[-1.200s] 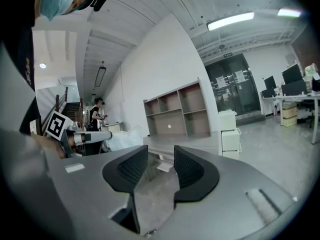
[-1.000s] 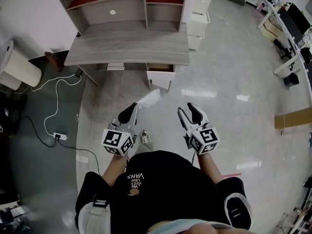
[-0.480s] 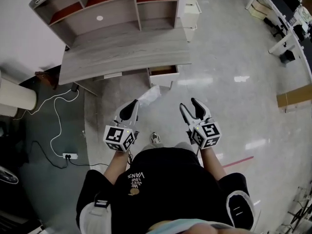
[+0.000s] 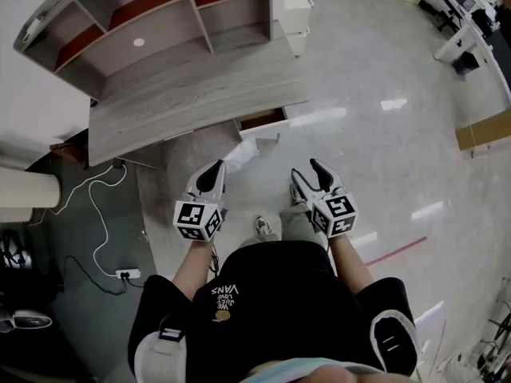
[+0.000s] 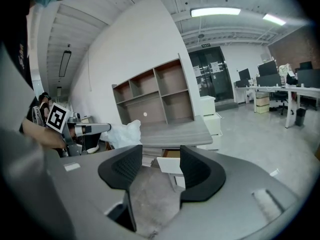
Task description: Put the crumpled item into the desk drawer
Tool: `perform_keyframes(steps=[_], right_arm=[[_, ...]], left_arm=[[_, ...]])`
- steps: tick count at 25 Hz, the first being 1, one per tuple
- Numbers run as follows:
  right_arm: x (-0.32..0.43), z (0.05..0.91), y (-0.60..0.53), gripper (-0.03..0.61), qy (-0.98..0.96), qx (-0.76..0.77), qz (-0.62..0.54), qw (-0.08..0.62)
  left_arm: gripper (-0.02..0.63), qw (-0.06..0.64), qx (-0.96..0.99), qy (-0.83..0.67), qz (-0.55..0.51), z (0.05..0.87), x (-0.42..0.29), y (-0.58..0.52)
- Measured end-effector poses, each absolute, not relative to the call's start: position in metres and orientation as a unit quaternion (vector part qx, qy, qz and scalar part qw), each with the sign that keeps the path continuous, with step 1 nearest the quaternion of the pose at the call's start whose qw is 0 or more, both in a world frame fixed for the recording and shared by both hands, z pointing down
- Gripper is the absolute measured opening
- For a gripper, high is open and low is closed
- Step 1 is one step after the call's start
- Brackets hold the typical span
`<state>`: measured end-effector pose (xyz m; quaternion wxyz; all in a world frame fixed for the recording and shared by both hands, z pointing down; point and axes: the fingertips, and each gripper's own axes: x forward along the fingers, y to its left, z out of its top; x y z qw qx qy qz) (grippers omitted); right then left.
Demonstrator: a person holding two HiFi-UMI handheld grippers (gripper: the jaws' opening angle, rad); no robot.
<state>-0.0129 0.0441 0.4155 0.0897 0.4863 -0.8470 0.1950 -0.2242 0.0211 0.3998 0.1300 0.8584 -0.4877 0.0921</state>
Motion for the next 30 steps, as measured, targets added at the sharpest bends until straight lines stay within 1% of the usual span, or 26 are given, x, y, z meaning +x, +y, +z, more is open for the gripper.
perform_keyframes(steps=[4,16,30], right_arm=[[-0.01,0.438,0.021,0.21,-0.848,0.476,0.208,0.104],[0.008,0.524,-0.038,0.211,-0.842,0.443,0.252,0.176],[0.005,0.594,-0.088,0.212,-0.84,0.417,0.281,0.203]], left_arm=[[0.052,0.136,0.852,-0.494,0.109,0.418,-0.219,-0.004],[0.052,0.152,0.827,-0.517,0.161,0.473,-0.208,-0.066],[0.053,0.131,0.82,-0.516,0.211,0.507,-0.186,-0.108]])
